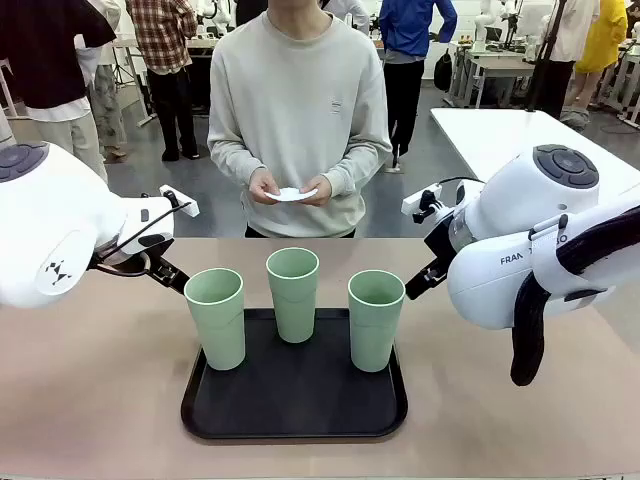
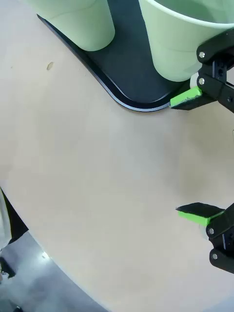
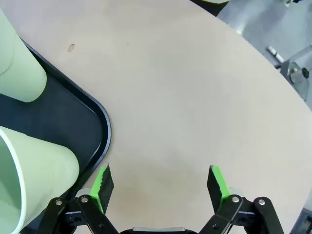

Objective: Place coasters on the table and set cups on them.
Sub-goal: Pick up one Reusable plastic cup and place it on a coaster set by the human.

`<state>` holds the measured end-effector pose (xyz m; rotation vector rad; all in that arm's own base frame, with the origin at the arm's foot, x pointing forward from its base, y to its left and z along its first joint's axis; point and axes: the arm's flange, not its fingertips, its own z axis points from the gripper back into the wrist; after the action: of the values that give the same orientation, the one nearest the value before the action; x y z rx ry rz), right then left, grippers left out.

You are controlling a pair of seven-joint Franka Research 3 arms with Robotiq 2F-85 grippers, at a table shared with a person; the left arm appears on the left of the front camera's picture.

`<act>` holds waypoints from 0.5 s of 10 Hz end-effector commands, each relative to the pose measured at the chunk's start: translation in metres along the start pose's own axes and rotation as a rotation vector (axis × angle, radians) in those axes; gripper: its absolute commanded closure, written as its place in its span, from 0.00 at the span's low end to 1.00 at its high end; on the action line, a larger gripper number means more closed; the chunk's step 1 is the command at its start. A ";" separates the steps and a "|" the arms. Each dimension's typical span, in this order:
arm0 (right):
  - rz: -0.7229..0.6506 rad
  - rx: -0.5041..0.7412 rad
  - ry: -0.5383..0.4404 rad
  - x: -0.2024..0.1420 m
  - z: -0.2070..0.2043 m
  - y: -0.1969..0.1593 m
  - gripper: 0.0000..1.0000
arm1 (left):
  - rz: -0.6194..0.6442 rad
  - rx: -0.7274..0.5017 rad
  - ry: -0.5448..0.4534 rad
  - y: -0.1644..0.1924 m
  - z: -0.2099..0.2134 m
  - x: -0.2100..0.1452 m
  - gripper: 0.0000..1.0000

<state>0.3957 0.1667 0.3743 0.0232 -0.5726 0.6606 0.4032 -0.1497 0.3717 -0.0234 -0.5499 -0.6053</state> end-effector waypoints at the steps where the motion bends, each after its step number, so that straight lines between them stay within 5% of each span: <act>1: 0.000 0.000 0.000 0.000 0.000 0.000 0.00 | 0.000 0.000 0.000 0.000 0.000 0.000 0.00; 5: 0.000 0.000 0.000 0.000 0.000 0.000 0.00 | 0.000 0.000 0.000 0.000 0.000 0.000 0.00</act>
<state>0.3957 0.1667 0.3743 0.0230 -0.5726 0.6606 0.4032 -0.1497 0.3717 -0.0234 -0.5499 -0.6053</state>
